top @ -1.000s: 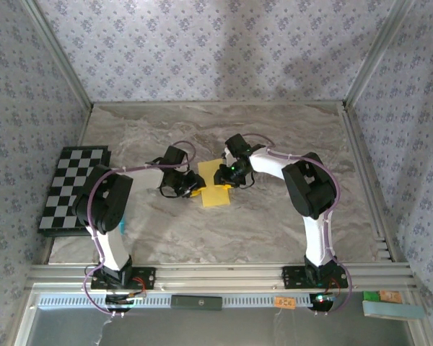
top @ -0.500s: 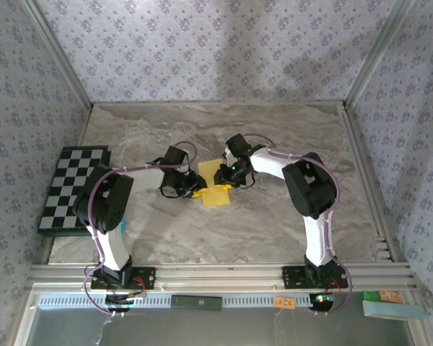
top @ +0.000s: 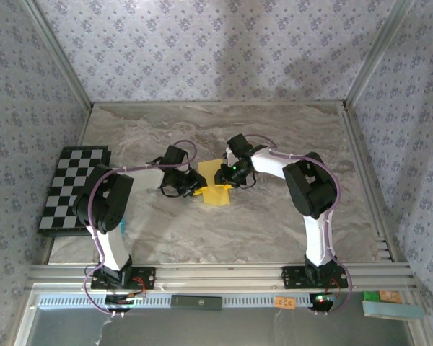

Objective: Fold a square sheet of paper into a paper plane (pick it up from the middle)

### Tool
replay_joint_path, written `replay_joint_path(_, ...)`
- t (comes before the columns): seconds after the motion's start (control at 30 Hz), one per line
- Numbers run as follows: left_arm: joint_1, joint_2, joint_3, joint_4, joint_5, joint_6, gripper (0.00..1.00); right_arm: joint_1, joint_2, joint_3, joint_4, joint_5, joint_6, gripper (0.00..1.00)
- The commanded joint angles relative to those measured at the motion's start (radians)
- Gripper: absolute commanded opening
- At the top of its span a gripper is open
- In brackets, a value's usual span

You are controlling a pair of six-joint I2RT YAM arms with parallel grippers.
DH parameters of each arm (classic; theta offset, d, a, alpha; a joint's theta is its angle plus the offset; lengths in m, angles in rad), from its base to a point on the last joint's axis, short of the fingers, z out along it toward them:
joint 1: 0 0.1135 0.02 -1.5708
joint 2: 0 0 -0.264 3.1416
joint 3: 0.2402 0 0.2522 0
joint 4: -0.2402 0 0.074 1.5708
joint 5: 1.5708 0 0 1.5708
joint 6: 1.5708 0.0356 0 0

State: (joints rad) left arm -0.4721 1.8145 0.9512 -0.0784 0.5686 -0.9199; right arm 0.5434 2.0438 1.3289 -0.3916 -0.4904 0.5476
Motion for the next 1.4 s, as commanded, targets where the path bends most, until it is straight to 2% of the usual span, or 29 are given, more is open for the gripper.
replay_joint_path(0.0,0.01,0.024,0.019,0.028,0.028,-0.017,0.19,-0.007,0.043,-0.045,-0.036,0.067,0.012,0.33)
replay_joint_path(0.33,0.015,0.037,0.024,0.021,0.042,-0.04,0.07,-0.012,-0.003,-0.046,-0.002,0.056,-0.006,0.36)
replay_joint_path(0.43,0.017,0.03,0.029,0.006,0.034,-0.042,0.05,-0.014,-0.054,-0.045,0.025,0.057,-0.031,0.42)
replay_joint_path(0.57,0.016,0.018,0.033,-0.002,0.033,-0.05,0.05,-0.01,-0.157,-0.077,0.095,0.093,-0.094,0.55)
replay_joint_path(0.7,0.016,0.006,0.035,-0.004,0.036,-0.063,0.05,0.019,-0.271,-0.167,0.162,0.191,-0.214,0.65)
replay_joint_path(0.9,0.016,-0.01,0.037,0.001,0.046,-0.081,0.05,0.082,-0.428,-0.351,0.357,0.308,-0.443,0.67)
replay_joint_path(1.03,0.016,-0.018,0.041,0.003,0.051,-0.091,0.05,0.119,-0.494,-0.472,0.504,0.318,-0.599,0.67)
replay_joint_path(1.2,0.016,-0.017,0.044,0.002,0.061,-0.093,0.05,0.186,-0.532,-0.625,0.704,0.262,-0.799,0.67)
replay_joint_path(1.37,0.015,-0.011,0.046,-0.001,0.065,-0.091,0.05,0.24,-0.47,-0.635,0.729,0.304,-0.88,0.67)
